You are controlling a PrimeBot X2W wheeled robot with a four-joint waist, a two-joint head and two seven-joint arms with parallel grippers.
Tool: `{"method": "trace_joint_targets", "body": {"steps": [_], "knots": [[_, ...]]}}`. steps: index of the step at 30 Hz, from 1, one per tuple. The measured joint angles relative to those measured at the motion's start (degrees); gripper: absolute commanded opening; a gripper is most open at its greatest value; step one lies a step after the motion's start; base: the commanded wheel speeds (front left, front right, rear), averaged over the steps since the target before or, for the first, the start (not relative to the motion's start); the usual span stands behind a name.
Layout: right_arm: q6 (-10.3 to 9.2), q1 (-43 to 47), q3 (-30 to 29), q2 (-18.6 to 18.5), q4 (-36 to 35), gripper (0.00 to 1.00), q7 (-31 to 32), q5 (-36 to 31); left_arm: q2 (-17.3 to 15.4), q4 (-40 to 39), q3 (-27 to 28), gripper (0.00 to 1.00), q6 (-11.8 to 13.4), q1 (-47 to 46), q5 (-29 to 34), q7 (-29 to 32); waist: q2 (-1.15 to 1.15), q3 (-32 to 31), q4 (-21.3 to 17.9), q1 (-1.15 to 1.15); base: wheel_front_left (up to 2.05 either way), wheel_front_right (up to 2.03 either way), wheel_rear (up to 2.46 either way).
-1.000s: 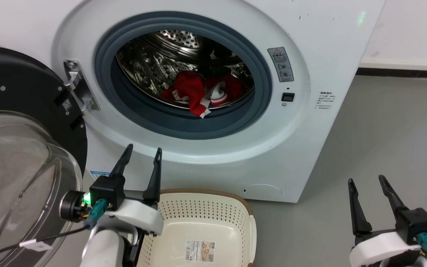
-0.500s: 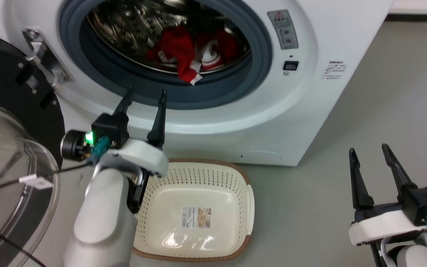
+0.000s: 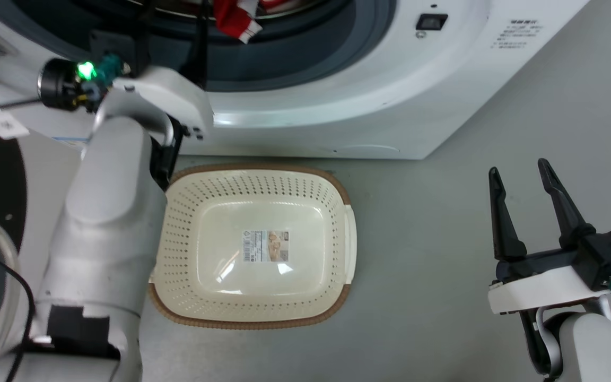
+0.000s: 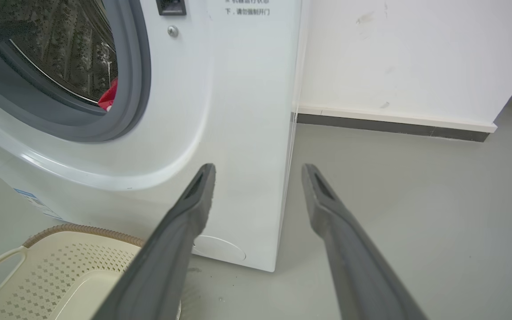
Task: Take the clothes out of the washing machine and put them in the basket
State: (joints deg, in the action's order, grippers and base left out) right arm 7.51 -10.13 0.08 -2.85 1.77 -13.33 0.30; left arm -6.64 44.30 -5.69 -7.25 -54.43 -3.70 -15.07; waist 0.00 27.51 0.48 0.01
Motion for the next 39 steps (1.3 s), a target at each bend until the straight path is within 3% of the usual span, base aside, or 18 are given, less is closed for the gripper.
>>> {"method": "trace_joint_targets", "body": {"steps": [7, 16, 35, 36, 37, 39], "knots": [[0.0, -1.77, 2.34, -0.02, 1.63, 1.0, -0.96, 1.8, -2.7, 10.14, -0.8, 1.0, -0.11, -11.15, -0.6, 2.91, 0.0, 4.47, -3.59, 0.0, 0.0, 0.0, 0.0], [0.0, -3.74, 4.66, -0.05, 3.07, 1.0, -1.6, 4.95, -6.67, 20.37, -3.14, 1.0, -0.16, -21.86, -2.07, 10.96, 0.0, 8.75, -8.38, 0.0, 0.0, 0.0, 0.0], [0.0, -4.08, 9.17, -0.05, 2.69, 1.0, -1.74, 8.34, -12.78, 28.25, -8.61, 1.0, -0.25, -32.99, -10.42, 40.74, 0.0, 12.5, -13.8, -0.01, 0.0, 0.0, 0.0], [0.0, -4.09, 9.25, -0.05, 2.69, 1.0, -1.74, 8.43, -12.87, 28.2, -8.73, 0.89, -0.25, -33.18, -10.79, 41.85, 0.0, 12.57, -13.92, -0.01, 0.0, 0.0, 0.0], [0.0, -4.1, 9.34, -0.05, 2.72, 1.0, -1.74, 8.56, -13.07, 28.19, -8.82, 0.49, -0.25, -33.45, -11.12, 42.68, 0.0, 12.62, -14.06, -0.01, 0.0, 0.0, 0.0], [0.0, -4.16, 9.34, -0.05, 2.76, 1.0, -1.74, 8.66, -13.41, 27.98, -9.09, 0.0, -0.26, -33.61, -11.66, 43.1, 0.0, 12.76, -14.26, -0.01, 0.0, 0.0, 0.0]]}}
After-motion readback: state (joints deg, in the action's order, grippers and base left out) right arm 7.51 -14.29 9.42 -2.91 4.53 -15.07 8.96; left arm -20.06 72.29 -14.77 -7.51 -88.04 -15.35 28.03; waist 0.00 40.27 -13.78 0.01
